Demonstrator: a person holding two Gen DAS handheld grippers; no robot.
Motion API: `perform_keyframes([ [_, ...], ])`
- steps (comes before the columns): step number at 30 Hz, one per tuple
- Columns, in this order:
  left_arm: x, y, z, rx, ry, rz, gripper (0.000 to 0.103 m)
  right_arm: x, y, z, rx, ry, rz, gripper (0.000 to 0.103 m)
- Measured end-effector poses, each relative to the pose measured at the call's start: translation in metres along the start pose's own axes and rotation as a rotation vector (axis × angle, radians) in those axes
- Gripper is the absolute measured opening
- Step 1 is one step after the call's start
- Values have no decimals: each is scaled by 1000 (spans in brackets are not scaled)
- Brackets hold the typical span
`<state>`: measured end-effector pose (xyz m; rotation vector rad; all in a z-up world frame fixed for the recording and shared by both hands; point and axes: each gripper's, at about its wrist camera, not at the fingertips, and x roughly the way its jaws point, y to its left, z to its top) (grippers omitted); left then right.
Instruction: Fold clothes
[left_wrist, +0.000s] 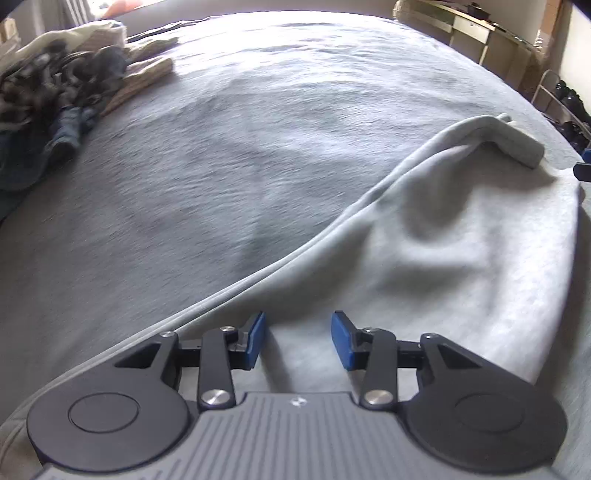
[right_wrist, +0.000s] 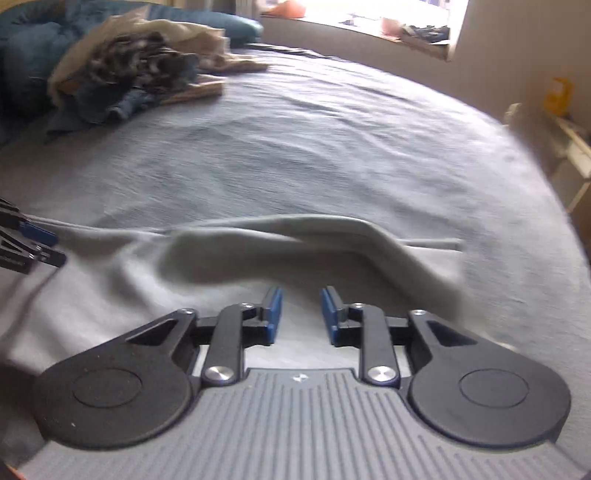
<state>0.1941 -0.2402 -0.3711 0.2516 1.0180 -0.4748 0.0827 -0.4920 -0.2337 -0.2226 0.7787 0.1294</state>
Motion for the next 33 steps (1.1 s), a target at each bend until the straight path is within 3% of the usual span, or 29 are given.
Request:
perform_keyframes([
  [2,5,-17,10,20,-13,-17,41,-4,-24,-9,-9,-5,-80,43],
  [5,13,-42,26,55,-34,-41,41,2,-60,-17,-12,-1,-152,47],
  [11,23,-87,63,139,-87,-62,45,41,-110,-18,34,56,-158,49],
  [15,33,-121,91,242,-118,-107,53,36,-129,-34,288,56,-130,49],
  [23,58,-219,132,579,-225,-126,56,26,-168,-66,795,55,-66,47],
  [25,64,-242,137,661,-254,-108,56,23,-177,-73,922,54,-50,37],
  [29,80,-274,143,789,-281,-75,56,31,-180,-87,1051,44,-9,26],
  [33,97,-287,152,808,-269,-66,50,47,-178,-90,1133,36,21,25],
])
